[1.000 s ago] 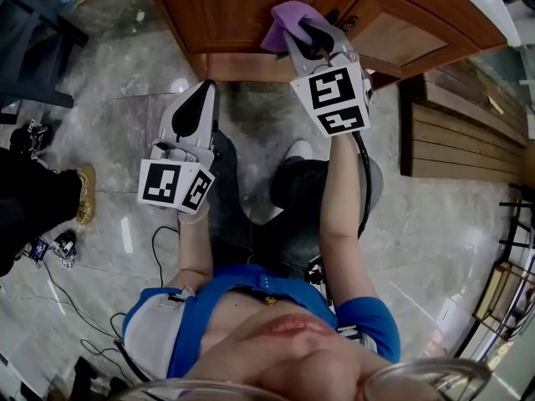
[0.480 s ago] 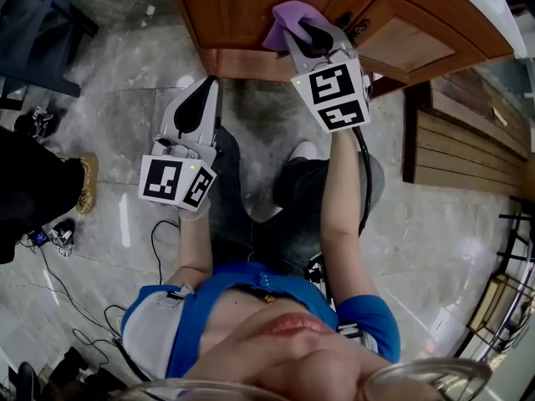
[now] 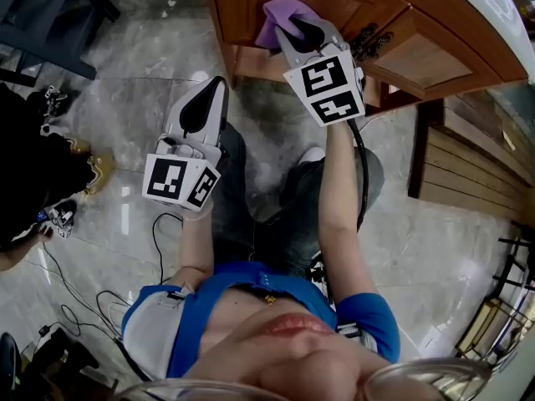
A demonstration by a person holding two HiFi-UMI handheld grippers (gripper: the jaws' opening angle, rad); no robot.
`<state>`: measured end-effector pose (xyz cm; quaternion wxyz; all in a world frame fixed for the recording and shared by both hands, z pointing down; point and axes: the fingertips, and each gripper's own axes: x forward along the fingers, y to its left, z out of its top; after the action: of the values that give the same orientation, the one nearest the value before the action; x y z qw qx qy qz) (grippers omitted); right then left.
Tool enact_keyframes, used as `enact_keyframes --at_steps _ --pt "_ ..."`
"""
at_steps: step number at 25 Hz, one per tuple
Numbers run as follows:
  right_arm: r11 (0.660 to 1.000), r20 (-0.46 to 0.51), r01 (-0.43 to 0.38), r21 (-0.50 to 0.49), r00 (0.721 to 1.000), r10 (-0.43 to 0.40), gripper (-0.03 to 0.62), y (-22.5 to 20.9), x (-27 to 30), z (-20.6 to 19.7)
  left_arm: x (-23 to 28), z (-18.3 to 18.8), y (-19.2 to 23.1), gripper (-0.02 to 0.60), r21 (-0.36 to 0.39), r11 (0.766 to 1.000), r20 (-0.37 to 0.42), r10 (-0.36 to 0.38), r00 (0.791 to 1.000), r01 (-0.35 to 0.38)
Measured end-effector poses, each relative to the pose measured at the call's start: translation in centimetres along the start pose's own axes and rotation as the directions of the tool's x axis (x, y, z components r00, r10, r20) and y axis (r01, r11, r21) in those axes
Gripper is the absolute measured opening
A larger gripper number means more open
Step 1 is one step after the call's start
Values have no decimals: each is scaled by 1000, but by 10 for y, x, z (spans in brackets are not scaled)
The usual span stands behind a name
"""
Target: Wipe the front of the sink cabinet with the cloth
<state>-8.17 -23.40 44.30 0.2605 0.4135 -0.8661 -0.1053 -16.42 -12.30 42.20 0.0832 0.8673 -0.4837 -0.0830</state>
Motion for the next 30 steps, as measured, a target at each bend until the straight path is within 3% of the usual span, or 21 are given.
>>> enact_keyframes --at_steps 13,21,30 --pt "993 60 -108 -55 992 111 61 49 46 42 -16 10 23 0 21 997 17 69 997 -70" --pt "987 93 -154 -47 983 158 61 60 49 51 -18 12 25 0 26 997 17 74 997 -74" --pt "987 121 -157 -44 979 162 61 65 52 54 -16 13 27 0 24 997 18 76 997 -76"
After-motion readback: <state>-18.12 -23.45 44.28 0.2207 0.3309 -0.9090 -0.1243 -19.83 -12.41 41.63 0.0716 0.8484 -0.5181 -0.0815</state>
